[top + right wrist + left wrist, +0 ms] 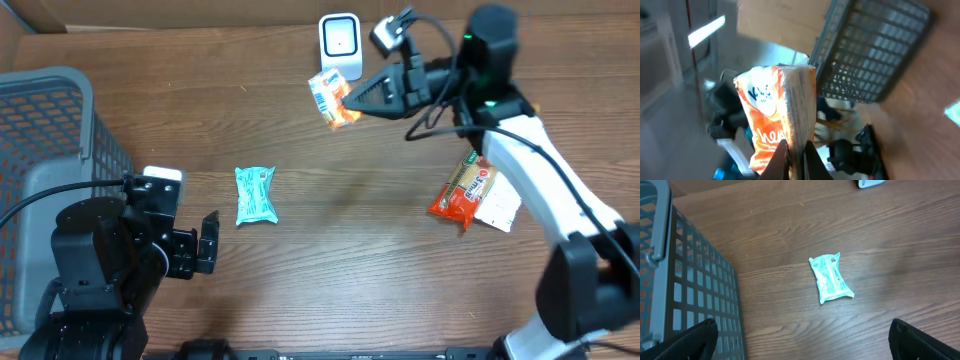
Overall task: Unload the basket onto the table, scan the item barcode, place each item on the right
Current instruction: 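Lift the orange box and raise it to the scanner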
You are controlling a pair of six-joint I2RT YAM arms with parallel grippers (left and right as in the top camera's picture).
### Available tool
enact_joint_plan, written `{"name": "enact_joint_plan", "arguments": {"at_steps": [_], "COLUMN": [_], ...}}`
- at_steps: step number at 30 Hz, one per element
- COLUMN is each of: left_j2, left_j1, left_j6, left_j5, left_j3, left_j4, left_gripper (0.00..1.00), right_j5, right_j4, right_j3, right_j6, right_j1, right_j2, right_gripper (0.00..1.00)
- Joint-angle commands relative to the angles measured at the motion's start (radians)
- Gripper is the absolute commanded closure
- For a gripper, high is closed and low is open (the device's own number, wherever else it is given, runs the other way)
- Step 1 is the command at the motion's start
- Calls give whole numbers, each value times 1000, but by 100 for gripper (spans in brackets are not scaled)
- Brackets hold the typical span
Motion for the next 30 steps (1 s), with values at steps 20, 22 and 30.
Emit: {"name": "enact_joint_plan", "arguments": {"at_steps": [20,22,30], "left_j2": [0,0,0], "left_j1": [4,4,4], "left_j6": [22,22,22], "left_j5": [-9,-9,-9], "left_j3": [3,3,3], "left_j4": [3,4,4], "left_gripper": [0,0,0], "right_j5": [1498,1689,2064], "right_j4": [-1376,-1340,-994], "right_j3": [652,704,670], "right_j6": [-882,-884,-1048], "right_j1": [85,141,257], "right_j2": [60,60,157], "right_gripper": [96,96,96]}}
